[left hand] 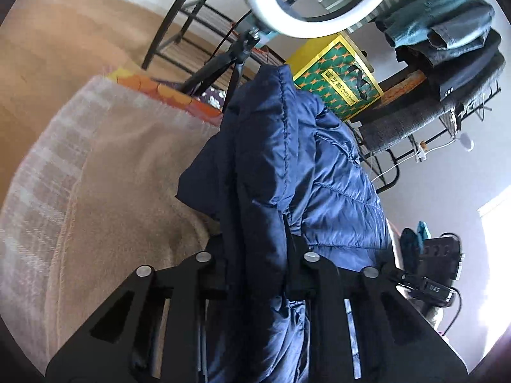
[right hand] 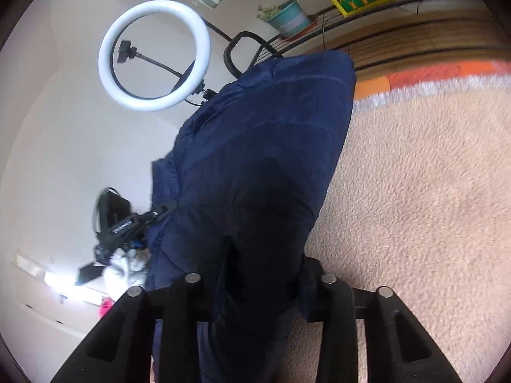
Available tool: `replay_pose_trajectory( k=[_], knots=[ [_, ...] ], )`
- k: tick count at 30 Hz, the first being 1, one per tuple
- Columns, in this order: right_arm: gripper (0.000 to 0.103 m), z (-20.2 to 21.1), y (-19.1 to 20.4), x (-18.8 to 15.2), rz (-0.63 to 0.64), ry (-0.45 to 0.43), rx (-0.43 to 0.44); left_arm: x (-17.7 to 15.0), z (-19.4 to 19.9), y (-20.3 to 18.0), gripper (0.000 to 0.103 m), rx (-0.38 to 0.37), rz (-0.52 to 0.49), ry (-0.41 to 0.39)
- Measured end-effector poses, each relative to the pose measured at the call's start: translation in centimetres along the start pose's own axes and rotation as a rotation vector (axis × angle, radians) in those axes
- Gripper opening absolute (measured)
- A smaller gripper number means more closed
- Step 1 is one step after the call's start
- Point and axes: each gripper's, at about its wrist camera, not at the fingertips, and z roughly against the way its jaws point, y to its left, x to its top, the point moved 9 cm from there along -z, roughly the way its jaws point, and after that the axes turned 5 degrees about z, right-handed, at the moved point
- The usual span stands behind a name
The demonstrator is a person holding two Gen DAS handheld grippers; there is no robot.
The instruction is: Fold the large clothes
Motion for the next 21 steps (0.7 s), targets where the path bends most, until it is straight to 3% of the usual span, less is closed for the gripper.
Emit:
replay_pose_trajectory(
  k=[5, 11, 21],
  knots=[
    [0.020, 1.4, 2.1, 0.6, 0.070, -0.015, -0.091, -0.6, 2.1, -1.5, 0.016, 0.006, -0.029, -0.025],
    [0.017, 4.8, 4.8, -0.4, 0.133, 0.008, -0.176, -4.1, 4.6, -4.4, 0.014, 0.002, -0.076, -0.014],
    [0.017, 14.6, 7.9, -7.1, 0.205, 0.012, -0.294, -13.4, 8.0, -11.3, 0.013, -0.067, -0.088, 0.055]
  ],
)
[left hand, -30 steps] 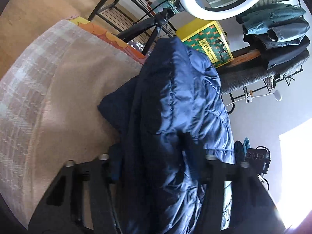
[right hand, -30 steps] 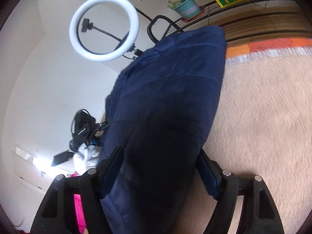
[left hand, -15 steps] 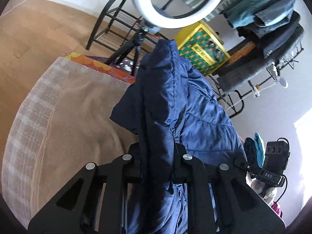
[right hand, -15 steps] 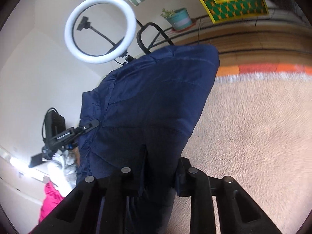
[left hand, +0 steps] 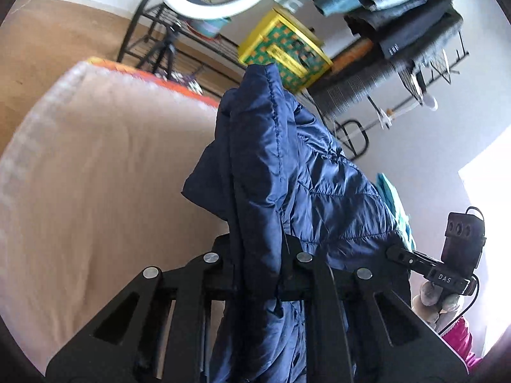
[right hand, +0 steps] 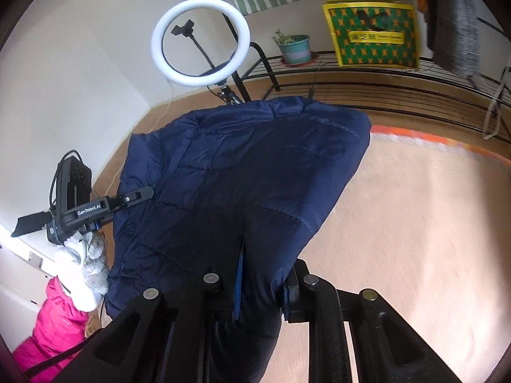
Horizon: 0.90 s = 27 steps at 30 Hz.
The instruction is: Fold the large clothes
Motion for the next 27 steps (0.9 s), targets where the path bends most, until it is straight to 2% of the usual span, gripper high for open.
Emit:
replay_pose_trajectory(
  k=[7, 13, 20, 27],
  knots=[
    [0.016, 7.5, -1.9, -6.5, -0.031, -0.013, -0.074, -5.4, -0.1, -7.6, 0.012, -0.010, -0.088, 0.067],
    [0.016, 14.5, -4.7, -9.0, -0.029, -0.068, -0.137, -8.2, -1.1, -15.7, 0.012, -0.046, -0.162, 0.074],
    [0.016, 22.1, -9.4, -9.9, -0.005, -0.124, -0.224, -10.7, -3.9, -25.1, 0.012, -0.090, -0.239, 0.074],
    [0.015, 29.4, -16.4, -8.7, 0.011, -0.181, -0.334, -10.7, -8.3, -35.4, 0.012, -0.178, -0.304, 0.050]
  ],
)
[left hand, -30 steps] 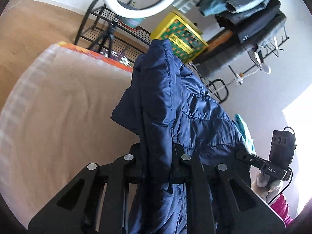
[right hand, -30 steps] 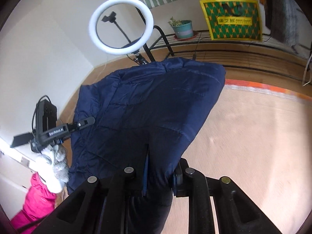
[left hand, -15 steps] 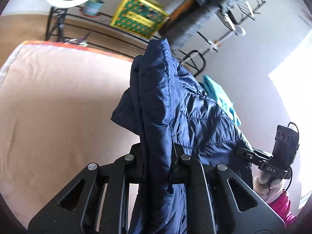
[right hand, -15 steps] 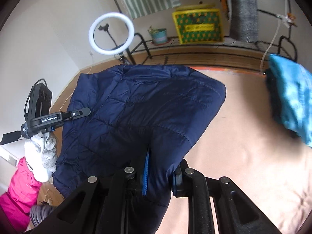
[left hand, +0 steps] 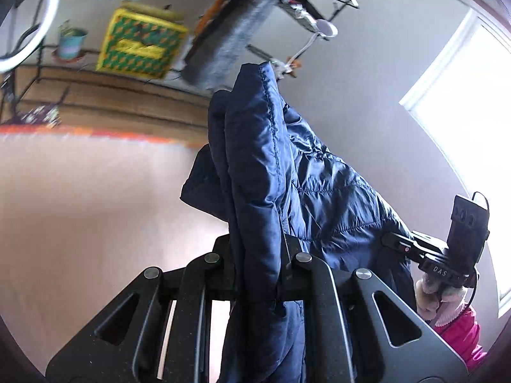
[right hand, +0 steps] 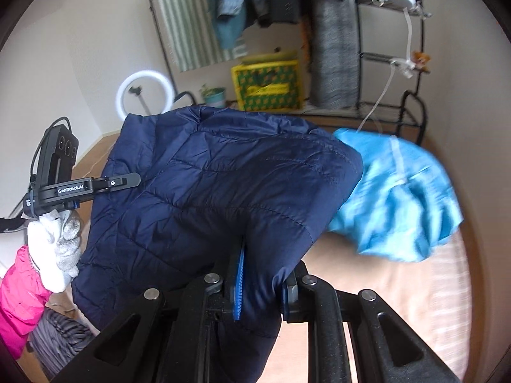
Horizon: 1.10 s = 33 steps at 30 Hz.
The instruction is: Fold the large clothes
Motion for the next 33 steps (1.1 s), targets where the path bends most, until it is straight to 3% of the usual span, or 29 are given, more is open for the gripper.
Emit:
replay_pose_trajectory(
  k=[8, 14, 19, 25, 30, 33],
  knots=[
    [0.015, 2.0, -10.7, 5.3, 0.051, -0.073, -0.151, 5.0, -10.1, -7.1, 0.012, -0.066, -0.031, -0.042],
    [0.014, -0.7, -18.5, 8.5, 0.067, -0.096, -0.248, 7.0, -18.5, -9.6, 0.012, -0.085, -0.031, -0.050],
    [0.014, -5.2, -23.4, 9.6, 0.059, -0.096, -0.283, 8.0, -24.1, -8.7, 0.012, -0.046, -0.018, -0.059],
    [0.015, -11.6, -26.4, 8.6, 0.057, -0.058, -0.292, 7.2, -29.2, -4.2, 0.012, 0.062, 0.032, -0.042],
    [0.038, -15.3, -30.9, 4.7, -0.007, 0.087, -0.460, 6.3, -30.8, -1.9, 0.019, 0.102, 0.070, 0.003],
    [0.045, -13.9, -32.4, 3.8, -0.065, 0.076, -0.518, 6.1, -30.5, -2.2, 0.026, 0.149, 0.033, 0.003]
  ],
)
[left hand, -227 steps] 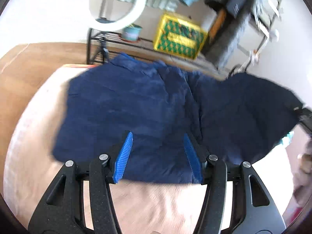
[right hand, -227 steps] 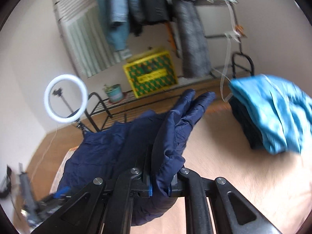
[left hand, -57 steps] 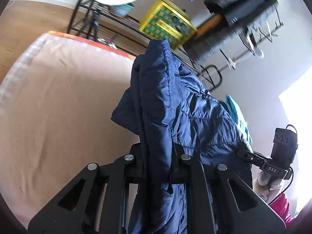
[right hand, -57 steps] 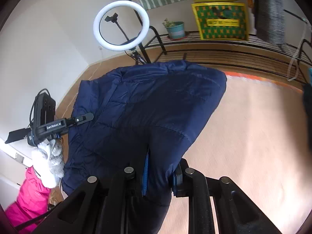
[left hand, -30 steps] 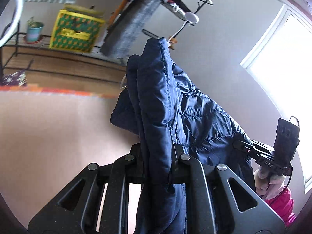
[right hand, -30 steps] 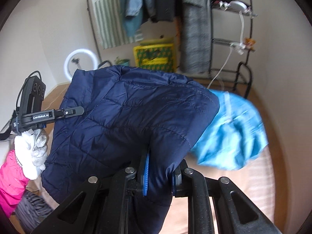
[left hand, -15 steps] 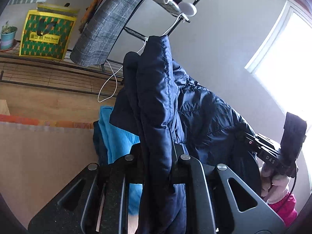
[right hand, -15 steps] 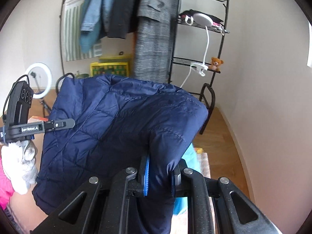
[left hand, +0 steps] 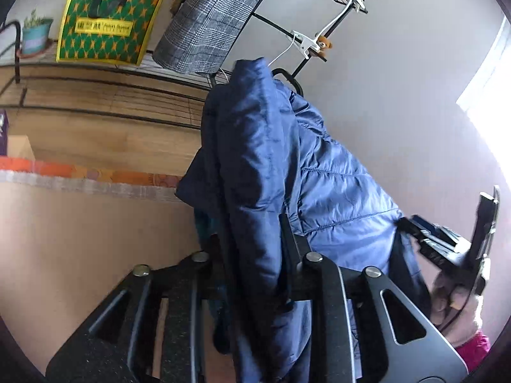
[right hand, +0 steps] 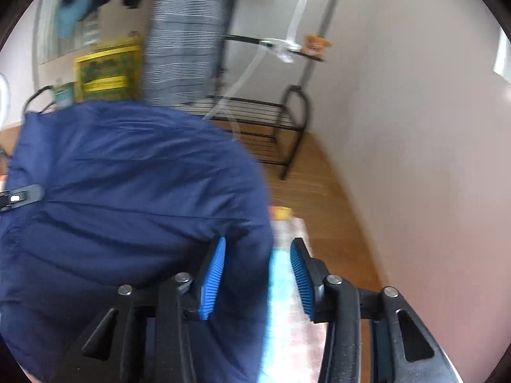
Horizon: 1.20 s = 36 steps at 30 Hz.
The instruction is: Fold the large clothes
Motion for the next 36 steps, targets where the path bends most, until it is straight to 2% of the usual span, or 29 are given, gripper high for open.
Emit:
replay_pose_trajectory(
  k=[2, 4, 5, 7, 9, 11, 12, 13, 15, 16, 17, 18, 19, 21, 22, 29, 36],
  knots=[
    [0.050, 1.1, -1.5, -0.9, -0.062, 0.005, -0.020, -0.1, 0.1, 0.4, 0.030, -0.004, 0.033, 0.012],
    [0.051, 3.3, -2.1, -2.4, -0.139, -0.005, 0.033, -0.1, 0.4, 0.9, 0.040, -0.006, 0.072, 0.022],
    [0.057, 4.1, -2.3, -3.2, -0.159, -0.016, 0.060, 0.2, 1.0, 1.3, 0.041, 0.007, 0.083, 0.011],
    [0.063, 6.3, -2.1, -5.6, -0.198, -0.024, 0.085, 1.2, 2.7, 2.0, 0.041, 0.036, 0.100, -0.054],
    [0.062, 7.8, -1.3, -8.0, -0.193, -0.017, 0.101, 2.6, 5.0, 2.4, 0.041, 0.044, 0.118, -0.139],
    [0.062, 8.0, -0.7, -9.5, -0.179, -0.005, 0.092, 3.9, 6.3, 1.5, 0.041, 0.054, 0.063, -0.208],
    [0.062, 8.0, -0.4, -10.3, -0.176, 0.007, 0.099, 4.3, 6.3, 0.8, 0.041, 0.040, 0.036, -0.213],
    [0.062, 7.9, -0.1, -10.9, -0.177, 0.015, 0.105, 4.5, 5.9, -0.1, 0.041, 0.019, 0.006, -0.199],
    [0.062, 7.1, 0.1, -11.6, -0.154, 0.033, 0.078, 4.6, 3.8, -1.5, 0.041, 0.059, -0.074, -0.140],
    [0.062, 6.7, 0.1, -11.8, -0.150, 0.039, 0.069, 4.7, 2.3, -1.6, 0.041, 0.108, -0.104, -0.113],
    [0.062, 6.1, 0.0, -11.7, -0.156, 0.049, 0.066, 4.5, 0.5, -0.9, 0.041, 0.200, -0.139, -0.079],
    [0.062, 5.6, -0.3, -11.9, -0.175, 0.065, 0.061, 4.2, -1.2, 0.5, 0.041, 0.281, -0.135, -0.037],
    [0.062, 5.3, -0.3, -12.1, -0.187, 0.069, 0.063, 3.7, -2.5, 1.8, 0.041, 0.297, -0.091, 0.000],
    [0.062, 4.8, -0.3, -12.2, -0.188, 0.082, 0.062, 2.9, -3.5, 3.4, 0.041, 0.271, -0.013, 0.028],
    [0.062, 4.7, -0.2, -12.2, -0.179, 0.089, 0.055, 2.9, -3.4, 3.5, 0.041, 0.278, -0.021, 0.018],
    [0.058, 8.5, 0.1, -10.7, -0.173, 0.022, 0.023, 3.3, 2.5, 0.4, 0.041, 0.232, -0.098, -0.036],
    [0.058, 16.3, 0.3, -8.2, -0.205, -0.070, 0.033, 4.3, 13.7, -5.2, 0.041, 0.185, -0.198, -0.117]
  ],
)
